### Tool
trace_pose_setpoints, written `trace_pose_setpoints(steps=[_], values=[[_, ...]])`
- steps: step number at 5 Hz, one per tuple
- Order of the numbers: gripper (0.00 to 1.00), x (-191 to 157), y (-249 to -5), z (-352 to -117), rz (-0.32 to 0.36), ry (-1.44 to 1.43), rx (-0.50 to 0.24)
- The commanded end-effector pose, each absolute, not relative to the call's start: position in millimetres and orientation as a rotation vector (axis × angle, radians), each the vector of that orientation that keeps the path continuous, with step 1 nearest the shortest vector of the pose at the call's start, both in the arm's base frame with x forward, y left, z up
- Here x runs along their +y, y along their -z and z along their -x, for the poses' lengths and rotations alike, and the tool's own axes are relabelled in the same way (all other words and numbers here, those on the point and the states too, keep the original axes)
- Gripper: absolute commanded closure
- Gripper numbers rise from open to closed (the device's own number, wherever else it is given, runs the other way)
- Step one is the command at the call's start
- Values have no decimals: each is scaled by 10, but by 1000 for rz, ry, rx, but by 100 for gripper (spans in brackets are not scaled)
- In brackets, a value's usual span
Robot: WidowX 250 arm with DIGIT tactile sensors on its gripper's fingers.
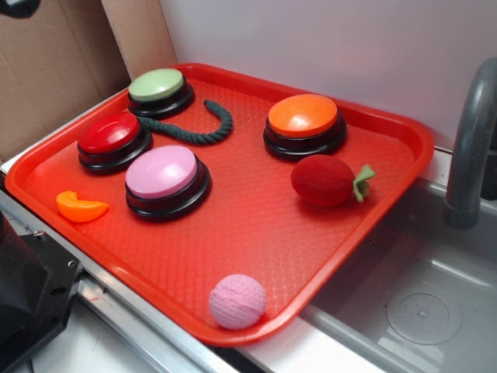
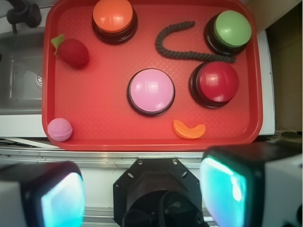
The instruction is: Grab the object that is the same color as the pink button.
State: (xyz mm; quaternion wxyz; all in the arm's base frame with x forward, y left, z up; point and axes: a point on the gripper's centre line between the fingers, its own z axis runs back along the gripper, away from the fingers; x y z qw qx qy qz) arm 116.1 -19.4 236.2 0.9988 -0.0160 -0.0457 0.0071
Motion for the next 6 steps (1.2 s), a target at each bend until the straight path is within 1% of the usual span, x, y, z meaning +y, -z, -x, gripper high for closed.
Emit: trace_pose_setpoints(steps=[1, 2, 3, 4, 5, 6], values=[[0, -194, -2362, -1161, 32, -14, -91], [0, -262, -2268, -1262, 31, -41, -123], [0, -390, -2136, -1346, 68, -93, -166], [0, -557, -1966, -1443, 122, -100, -183], [0, -786, -1721, -1543, 182, -69, -161], [0, -970, -1512, -1566, 250, -55, -176]])
